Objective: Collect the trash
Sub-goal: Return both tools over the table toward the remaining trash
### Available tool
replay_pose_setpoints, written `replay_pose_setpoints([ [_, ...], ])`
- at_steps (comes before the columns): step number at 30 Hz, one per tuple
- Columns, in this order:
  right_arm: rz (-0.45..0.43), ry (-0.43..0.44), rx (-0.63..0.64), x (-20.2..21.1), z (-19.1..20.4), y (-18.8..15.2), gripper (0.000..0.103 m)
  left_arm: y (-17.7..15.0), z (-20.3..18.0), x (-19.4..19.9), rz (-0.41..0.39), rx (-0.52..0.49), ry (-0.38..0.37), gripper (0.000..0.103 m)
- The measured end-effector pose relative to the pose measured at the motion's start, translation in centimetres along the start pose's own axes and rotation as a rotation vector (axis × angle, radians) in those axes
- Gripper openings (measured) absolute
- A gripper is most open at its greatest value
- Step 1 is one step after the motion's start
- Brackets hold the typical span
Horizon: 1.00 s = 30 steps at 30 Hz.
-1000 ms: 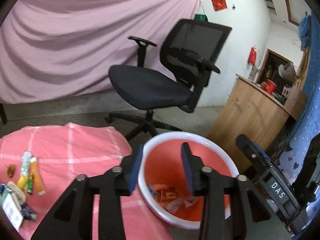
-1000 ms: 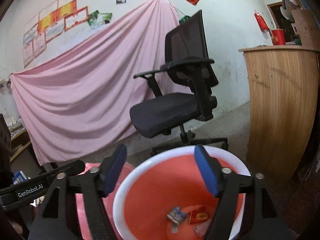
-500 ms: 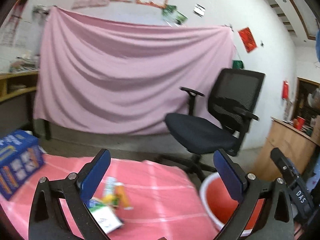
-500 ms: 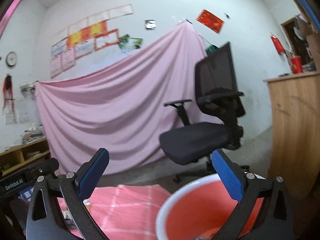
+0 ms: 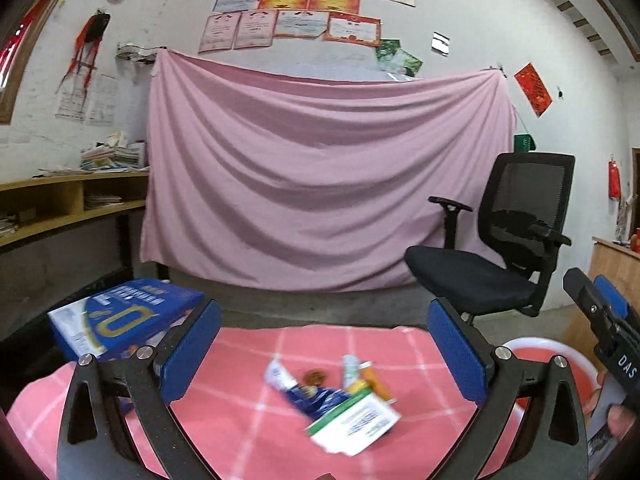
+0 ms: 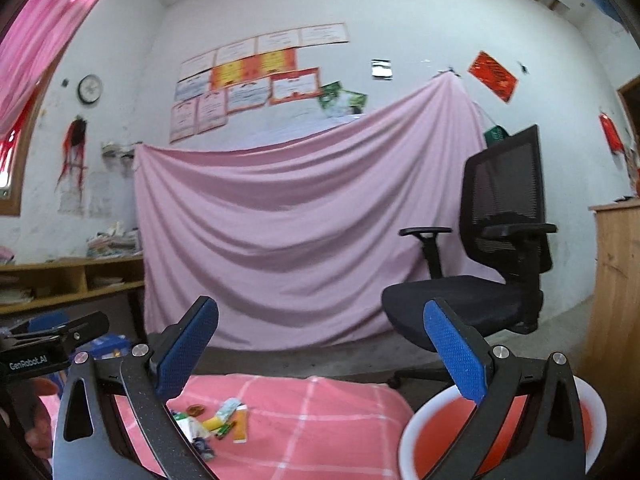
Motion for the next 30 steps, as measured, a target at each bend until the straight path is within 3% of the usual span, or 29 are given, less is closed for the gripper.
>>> replay_pose_setpoints([
  [6, 0.074, 0.014, 0.07, -1.4, 1.8, -2.0, 0.103, -2.9, 2.0, -0.3, 0.082, 0.015, 0.005, 0.101],
  [14, 0.292, -0.044, 0.124, -4.6, 2.0, -5.7, 0.103, -5.8, 2.5, -3.3, 0.258, 0.036, -0.064, 0.101],
  [20, 0.493, -0.11, 0.135, -7.0, 1.0, -8.6, 0.103, -7.5, 1.8, -5.5, 0.398, 0.045, -0.16, 0.1],
  [24, 0.61, -0.146, 0.129, -8.2, 0.2, -10.1, 0.103, -7.8, 0.9, -6.3, 0.444, 0.028, -0.239, 0.098],
  [30, 0.765, -0.169, 0.118, -9.2, -0.8, -12.2, 0.103, -8.0, -1.5, -7.6, 0.519, -0.054, -0.355, 0.084],
])
Point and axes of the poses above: each gripper's, at about its wrist camera, not at the fingertips, and x roughly against the way its jaws point, z to its left, y to its top, the point moved 4 cm from there along -x, roughly the way its jaws point, and after that the axes turned 13 degrees about -x, right-handed, at the moved point
